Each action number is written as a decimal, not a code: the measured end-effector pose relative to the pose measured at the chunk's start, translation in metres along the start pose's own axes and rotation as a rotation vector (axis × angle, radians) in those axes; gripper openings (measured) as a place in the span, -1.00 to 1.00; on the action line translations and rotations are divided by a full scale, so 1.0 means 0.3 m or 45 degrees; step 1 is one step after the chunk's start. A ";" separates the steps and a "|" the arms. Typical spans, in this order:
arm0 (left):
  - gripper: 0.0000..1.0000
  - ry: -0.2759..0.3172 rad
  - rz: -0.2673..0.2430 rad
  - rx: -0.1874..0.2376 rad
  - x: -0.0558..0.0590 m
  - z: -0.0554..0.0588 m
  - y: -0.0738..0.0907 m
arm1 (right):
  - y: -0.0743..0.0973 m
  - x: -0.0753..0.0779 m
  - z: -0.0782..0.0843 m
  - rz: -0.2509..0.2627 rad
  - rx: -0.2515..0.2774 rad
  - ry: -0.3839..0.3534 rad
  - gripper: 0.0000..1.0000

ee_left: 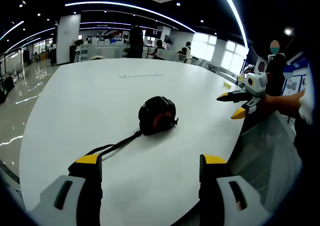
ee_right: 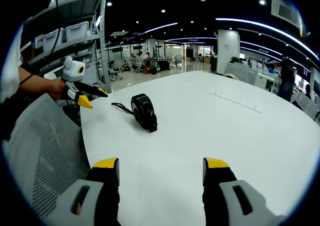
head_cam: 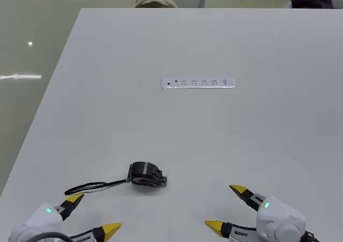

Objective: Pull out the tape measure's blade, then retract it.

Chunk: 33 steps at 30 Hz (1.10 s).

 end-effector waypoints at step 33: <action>0.55 -0.017 0.014 -0.020 0.014 -0.001 -0.005 | -0.002 -0.003 0.013 -0.009 -0.003 -0.018 0.35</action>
Point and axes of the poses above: the centre of the closed fingertips' face, and the gripper's own axes: y roughly backward along the fingers, x roughly to its right, z roughly out of its underside, the point moved 4 cm from there along y, roughly backward along the fingers, and after that the axes turned 7 degrees about y, right-handed, at the moved point
